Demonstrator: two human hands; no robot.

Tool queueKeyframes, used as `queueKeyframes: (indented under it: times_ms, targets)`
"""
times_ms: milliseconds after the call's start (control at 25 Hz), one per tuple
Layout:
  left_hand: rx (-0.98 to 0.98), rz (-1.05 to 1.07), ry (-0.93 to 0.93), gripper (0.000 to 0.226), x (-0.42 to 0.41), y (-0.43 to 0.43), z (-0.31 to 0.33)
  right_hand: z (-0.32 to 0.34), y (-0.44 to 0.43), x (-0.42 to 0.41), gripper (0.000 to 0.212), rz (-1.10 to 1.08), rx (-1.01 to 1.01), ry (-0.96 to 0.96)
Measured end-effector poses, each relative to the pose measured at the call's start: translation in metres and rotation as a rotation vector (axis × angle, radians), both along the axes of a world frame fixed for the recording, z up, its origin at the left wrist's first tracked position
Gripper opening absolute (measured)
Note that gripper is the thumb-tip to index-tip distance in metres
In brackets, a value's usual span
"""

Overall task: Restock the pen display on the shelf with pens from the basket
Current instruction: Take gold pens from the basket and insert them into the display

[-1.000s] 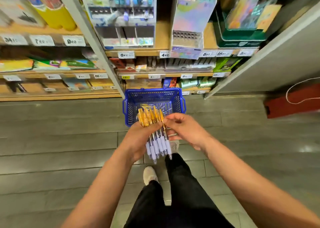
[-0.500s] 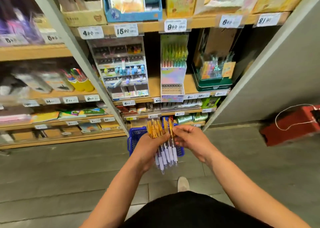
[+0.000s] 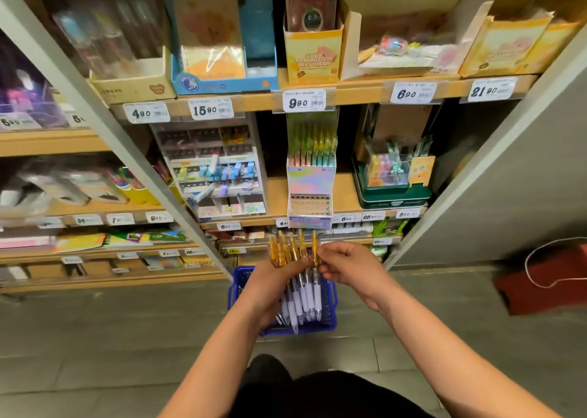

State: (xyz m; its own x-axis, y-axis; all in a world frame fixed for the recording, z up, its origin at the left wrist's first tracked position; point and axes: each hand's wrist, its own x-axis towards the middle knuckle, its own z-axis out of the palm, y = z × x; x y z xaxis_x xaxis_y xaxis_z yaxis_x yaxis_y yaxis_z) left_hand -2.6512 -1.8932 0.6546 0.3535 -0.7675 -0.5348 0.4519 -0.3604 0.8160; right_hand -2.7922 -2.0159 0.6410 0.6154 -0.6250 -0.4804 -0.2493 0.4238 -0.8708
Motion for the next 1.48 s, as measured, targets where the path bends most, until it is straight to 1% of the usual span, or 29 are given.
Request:
queueKeyframes:
  times_ms: [200,360,520,640,800,920,960,1080,1120,1200,1280,1360,1480]
  targets:
    - [0.023,0.013,-0.017,0.026,0.041,-0.024,-0.006,-0.009,-0.020,0.033,0.013,-0.033,0.016,-0.025]
    - [0.008,-0.062,-0.023,0.030,0.086,-0.040,-0.011,-0.013,-0.025,0.071,0.011,-0.084,0.022,-0.031]
    - [0.020,-0.156,0.022,0.045,0.118,-0.054,-0.018,-0.017,-0.030,0.095,0.009,-0.124,0.022,-0.056]
    - [0.011,-0.169,0.033,0.041,0.131,-0.063,-0.028,-0.022,-0.036,0.107,0.009,-0.144,0.036,-0.037]
    - [0.037,-0.106,0.073,0.036,0.139,-0.079,-0.039,-0.031,-0.064,0.115,0.008,-0.130,0.012,0.021]
    - [0.098,-0.012,0.064,0.029,0.143,-0.092,-0.046,-0.037,-0.103,0.115,0.003,-0.183,-0.078,0.109]
    - [0.116,0.019,0.066,0.026,0.144,-0.096,-0.048,-0.041,-0.116,0.116,0.002,-0.210,-0.143,0.156]
    - [0.134,0.065,0.079,0.030,0.148,-0.105,-0.053,-0.057,-0.140,0.131,0.004,-0.231,-0.464,0.355]
    - [0.138,0.076,0.088,0.034,0.148,-0.106,-0.055,-0.062,-0.143,0.137,0.005,-0.237,-0.555,0.376]
    - [0.152,0.116,0.121,0.039,0.149,-0.109,-0.059,-0.070,-0.148,0.151,0.004,-0.239,-0.666,0.350]
    - [0.154,0.142,0.150,0.047,0.153,-0.110,-0.063,-0.079,-0.152,0.162,0.002,-0.218,-0.705,0.330]
    - [0.146,0.143,0.170,0.050,0.157,-0.112,-0.064,-0.086,-0.155,0.170,0.006,-0.182,-0.716,0.329]
    - [0.130,0.138,0.186,0.039,0.160,-0.114,-0.063,-0.096,-0.158,0.182,0.004,-0.119,-0.734,0.350]
